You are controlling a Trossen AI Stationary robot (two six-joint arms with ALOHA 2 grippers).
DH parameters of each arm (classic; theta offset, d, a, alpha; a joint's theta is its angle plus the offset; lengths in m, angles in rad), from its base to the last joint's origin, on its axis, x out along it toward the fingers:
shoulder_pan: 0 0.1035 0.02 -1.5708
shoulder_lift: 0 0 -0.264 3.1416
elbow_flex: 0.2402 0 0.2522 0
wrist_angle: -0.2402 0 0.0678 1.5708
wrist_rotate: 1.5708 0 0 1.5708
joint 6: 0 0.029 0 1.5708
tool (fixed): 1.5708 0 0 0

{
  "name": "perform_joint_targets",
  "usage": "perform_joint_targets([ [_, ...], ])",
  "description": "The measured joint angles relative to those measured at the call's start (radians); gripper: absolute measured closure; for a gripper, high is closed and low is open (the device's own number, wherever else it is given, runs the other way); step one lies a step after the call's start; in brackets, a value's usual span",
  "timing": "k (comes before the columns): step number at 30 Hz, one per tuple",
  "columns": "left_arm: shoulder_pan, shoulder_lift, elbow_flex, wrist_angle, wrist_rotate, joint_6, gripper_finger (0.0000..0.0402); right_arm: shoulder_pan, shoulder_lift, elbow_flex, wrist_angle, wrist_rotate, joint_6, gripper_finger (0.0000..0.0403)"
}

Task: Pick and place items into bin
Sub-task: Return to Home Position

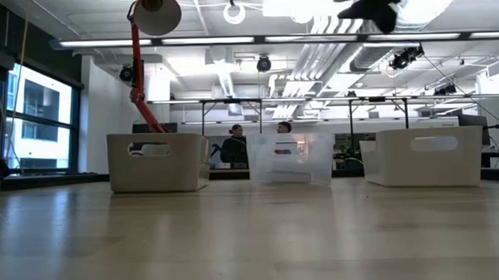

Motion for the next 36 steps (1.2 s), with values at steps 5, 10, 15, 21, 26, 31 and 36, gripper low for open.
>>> perform_joint_targets([
  [5, 0.105, -0.001, 0.040, 0.014, 0.047, 0.152, 0.0185, 0.017, -0.101, 0.000, -0.203, 0.131, -0.005, 0.0256],
  [10, 0.242, -0.029, -0.003, 0.034, 0.071, -0.106, 0.0185, 0.056, -0.196, 0.000, -0.250, 0.005, -0.096, 0.0257],
  [15, 0.308, -0.063, -0.055, 0.118, 0.110, -0.119, 0.0185, 0.111, -0.292, 0.000, -0.152, 0.009, -0.182, 0.0252],
  [21, 0.344, -0.210, -0.222, 0.395, 0.094, -0.032, 0.0185, 0.132, -0.454, -0.115, -0.092, 0.082, -0.185, 0.0257],
  [26, 0.366, -0.376, -0.495, 0.909, 0.280, 0.304, 0.0185, 0.133, -0.583, -0.260, 0.031, 0.060, -0.165, 0.0257],
  [31, 0.498, -0.445, -0.748, 1.459, 0.678, 0.517, 0.0185, 0.133, -0.664, -0.353, 0.097, 0.027, -0.153, 0.0258],
  [36, 0.621, -0.453, -0.853, 1.563, 0.790, 0.437, 0.0185, 0.133, -0.731, -0.375, 0.085, -0.017, -0.163, 0.0255],
])
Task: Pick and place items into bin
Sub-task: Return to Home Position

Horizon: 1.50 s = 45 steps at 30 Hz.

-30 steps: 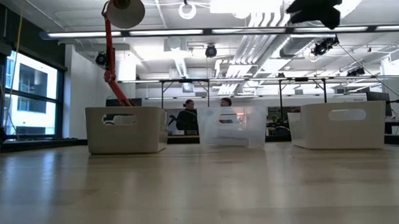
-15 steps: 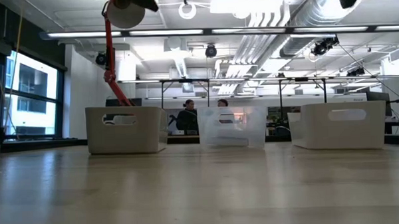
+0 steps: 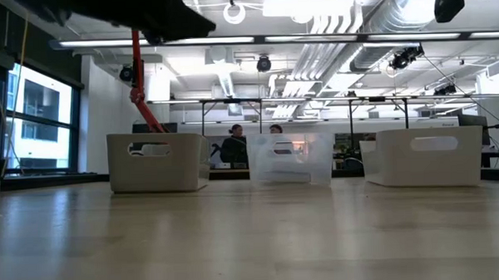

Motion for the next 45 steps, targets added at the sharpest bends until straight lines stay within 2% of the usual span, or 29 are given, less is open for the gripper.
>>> perform_joint_targets([
  [4, 0.082, -0.003, -0.036, 0.057, 0.089, -0.017, 0.0185, 0.000, -0.086, -0.007, -0.053, 0.022, -0.013, 0.0254],
  [8, 0.080, -0.123, -0.072, 0.045, 0.110, 0.037, 0.0185, 0.000, -0.120, 0.007, -0.124, 0.033, 0.003, 0.0253],
  [11, 0.022, -0.248, -0.120, -0.042, 0.016, 0.046, 0.0185, 0.000, -0.109, 0.012, -0.132, 0.029, -0.010, 0.0252],
  [15, -0.074, -0.424, -0.195, -0.091, -0.184, 0.052, 0.0185, 0.000, -0.119, -0.010, -0.090, 0.043, -0.032, 0.0254],
  [19, -0.171, -0.558, -0.271, -0.098, -0.238, 0.073, 0.0185, 0.000, -0.114, -0.046, -0.011, 0.042, -0.038, 0.0250],
  [22, -0.257, -0.620, -0.317, -0.095, -0.300, 0.083, 0.0185, 0.000, -0.113, -0.093, 0.044, 0.024, -0.018, 0.0249],
  [27, -0.401, -0.670, -0.367, -0.097, -0.511, 0.084, 0.0185, 0.000, -0.114, -0.169, 0.138, -0.010, 0.038, 0.0253],
  [29, -0.432, -0.689, -0.377, -0.091, -0.534, 0.089, 0.0185, 0.000, -0.114, -0.191, 0.172, -0.026, 0.054, 0.0253],
  [33, -0.393, -0.742, -0.409, -0.074, -0.436, 0.088, 0.0185, 0.000, -0.114, -0.203, 0.217, -0.027, 0.044, 0.0250],
  [40, -0.195, -0.762, -0.482, 0.058, -0.131, 0.079, 0.0185, 0.000, -0.114, -0.202, 0.256, -0.028, 0.017, 0.0253],
  [42, -0.154, -0.762, -0.490, 0.057, -0.087, 0.067, 0.0185, 0.000, -0.114, -0.202, 0.256, -0.041, 0.033, 0.0253],
  [45, -0.121, -0.765, -0.498, 0.045, -0.076, 0.065, 0.0185, 0.000, -0.114, -0.202, 0.256, -0.083, 0.041, 0.0250],
])
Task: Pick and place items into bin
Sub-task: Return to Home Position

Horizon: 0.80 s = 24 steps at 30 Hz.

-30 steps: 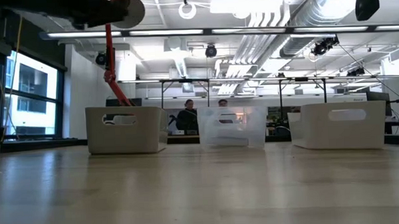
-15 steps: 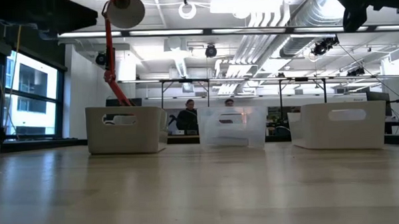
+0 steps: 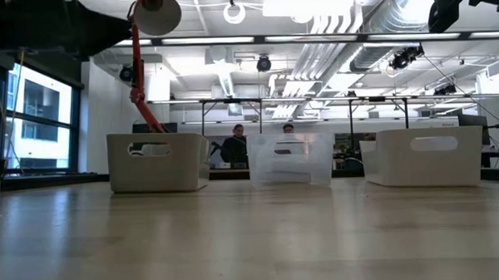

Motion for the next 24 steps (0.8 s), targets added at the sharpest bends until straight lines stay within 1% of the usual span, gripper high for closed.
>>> perform_joint_targets([
  [2, 0.016, -0.002, -0.018, 0.017, -0.015, -0.004, 0.0185, 0.000, -0.005, 0.000, 0.000, -0.005, 0.014, 0.0248],
  [5, 0.026, -0.037, -0.068, 0.072, -0.022, -0.001, 0.0185, 0.000, -0.007, 0.000, 0.002, -0.005, 0.021, 0.0246],
  [9, 0.024, -0.096, -0.067, 0.030, -0.019, 0.010, 0.0185, 0.000, -0.007, 0.000, 0.005, -0.004, 0.026, 0.0245],
  [14, 0.024, -0.206, -0.068, 0.022, -0.033, 0.099, 0.0185, 0.000, -0.008, 0.000, 0.042, 0.004, -0.007, 0.0248],
  [20, 0.024, -0.386, -0.068, -0.131, -0.030, 0.128, 0.0185, 0.000, -0.009, 0.000, 0.039, 0.013, -0.034, 0.0245],
  [24, 0.024, -0.381, -0.066, -0.129, -0.042, 0.136, 0.0185, 0.000, -0.009, 0.000, 0.000, -0.002, -0.028, 0.0248],
])
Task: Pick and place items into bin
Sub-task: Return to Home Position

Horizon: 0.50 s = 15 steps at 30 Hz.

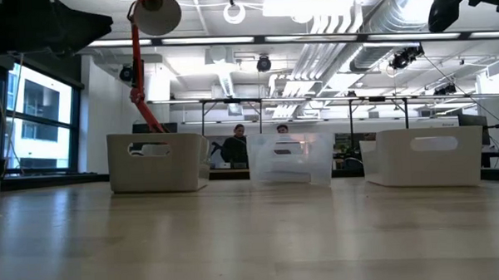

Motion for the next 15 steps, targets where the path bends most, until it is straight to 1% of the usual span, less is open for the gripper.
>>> perform_joint_targets([
  [4, 0.000, 0.001, -0.001, -0.036, 0.001, -0.016, 0.0185, 0.000, 0.000, 0.000, 0.000, -0.050, 0.035, 0.0247],
  [6, 0.000, 0.001, -0.001, -0.050, 0.000, -0.028, 0.0185, 0.001, 0.000, 0.000, 0.000, -0.055, 0.046, 0.0245],
  [10, 0.000, 0.001, -0.001, -0.058, -0.004, -0.034, 0.0185, 0.001, 0.000, 0.000, -0.006, -0.015, 0.038, 0.0247],
  [15, 0.000, 0.001, -0.001, -0.058, -0.003, -0.034, 0.0185, 0.001, 0.000, 0.000, -0.071, 0.024, 0.041, 0.0247],
])
